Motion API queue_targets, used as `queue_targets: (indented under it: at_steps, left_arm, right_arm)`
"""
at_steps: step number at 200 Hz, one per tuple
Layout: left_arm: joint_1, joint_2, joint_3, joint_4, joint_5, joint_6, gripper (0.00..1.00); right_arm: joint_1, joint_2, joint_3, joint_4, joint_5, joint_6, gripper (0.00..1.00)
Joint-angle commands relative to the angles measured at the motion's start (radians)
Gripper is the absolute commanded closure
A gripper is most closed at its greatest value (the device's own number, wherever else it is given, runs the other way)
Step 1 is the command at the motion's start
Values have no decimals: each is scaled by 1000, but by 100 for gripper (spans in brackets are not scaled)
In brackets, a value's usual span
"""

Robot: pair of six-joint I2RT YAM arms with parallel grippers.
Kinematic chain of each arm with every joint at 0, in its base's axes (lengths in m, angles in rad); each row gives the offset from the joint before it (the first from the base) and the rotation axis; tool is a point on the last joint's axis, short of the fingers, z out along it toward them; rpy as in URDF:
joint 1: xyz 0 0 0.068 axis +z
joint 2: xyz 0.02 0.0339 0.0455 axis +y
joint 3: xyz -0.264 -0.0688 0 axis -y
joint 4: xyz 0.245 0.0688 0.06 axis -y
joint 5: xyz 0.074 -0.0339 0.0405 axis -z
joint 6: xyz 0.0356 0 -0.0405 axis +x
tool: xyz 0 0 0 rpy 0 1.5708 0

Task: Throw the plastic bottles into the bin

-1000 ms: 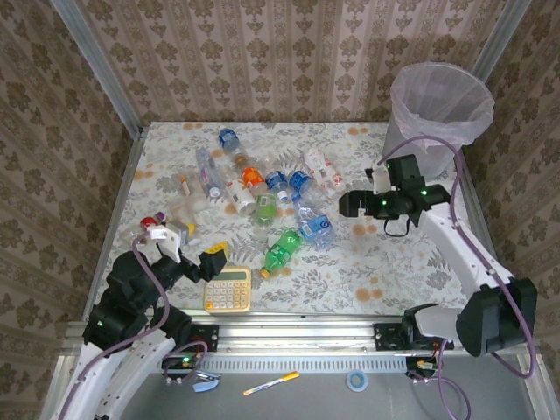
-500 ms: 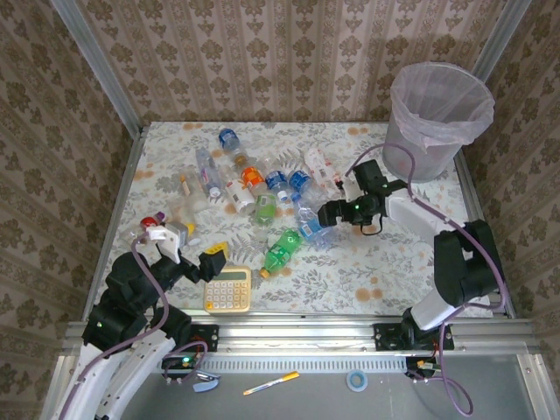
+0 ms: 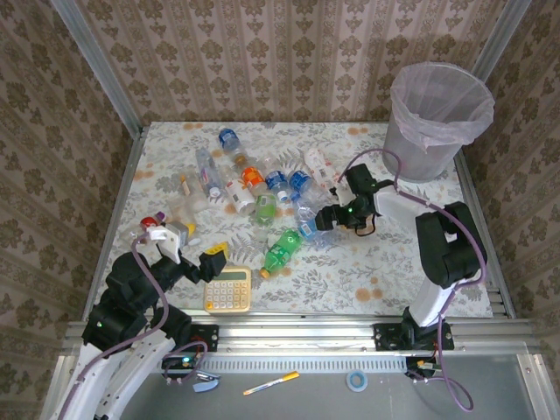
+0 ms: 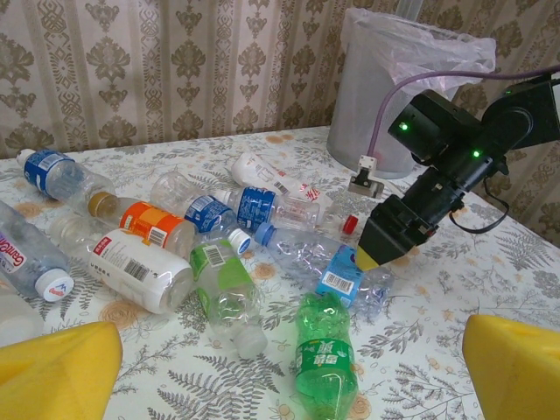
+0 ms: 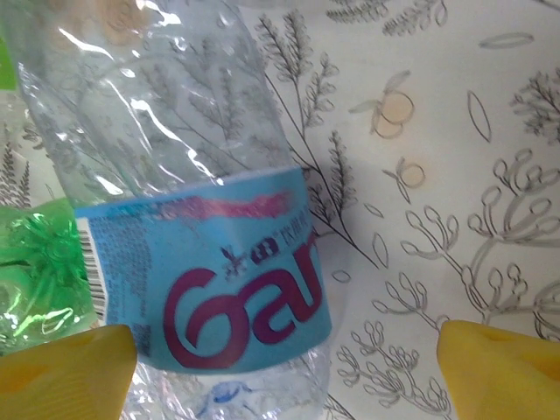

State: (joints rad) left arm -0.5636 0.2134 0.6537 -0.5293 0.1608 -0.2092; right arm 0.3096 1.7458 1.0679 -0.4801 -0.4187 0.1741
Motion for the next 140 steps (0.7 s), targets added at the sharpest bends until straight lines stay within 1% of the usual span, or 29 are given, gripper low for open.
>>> queue_targets:
  at_steps: [1, 42, 95, 140]
  left_arm:
    - [-7, -15, -6, 19, -1, 11, 0]
    - [-7, -16, -5, 17, -2, 11, 0]
    - [-8, -16, -6, 15, -4, 14, 0]
    - [-9, -16, -5, 15, -4, 14, 0]
  right_arm:
    - [15, 31, 23, 21, 15, -15, 10]
    - [34, 62, 43, 23, 30, -14, 11]
    - [68, 96, 84, -11, 99, -31, 11]
    - [87, 115, 93, -20, 139, -37, 17]
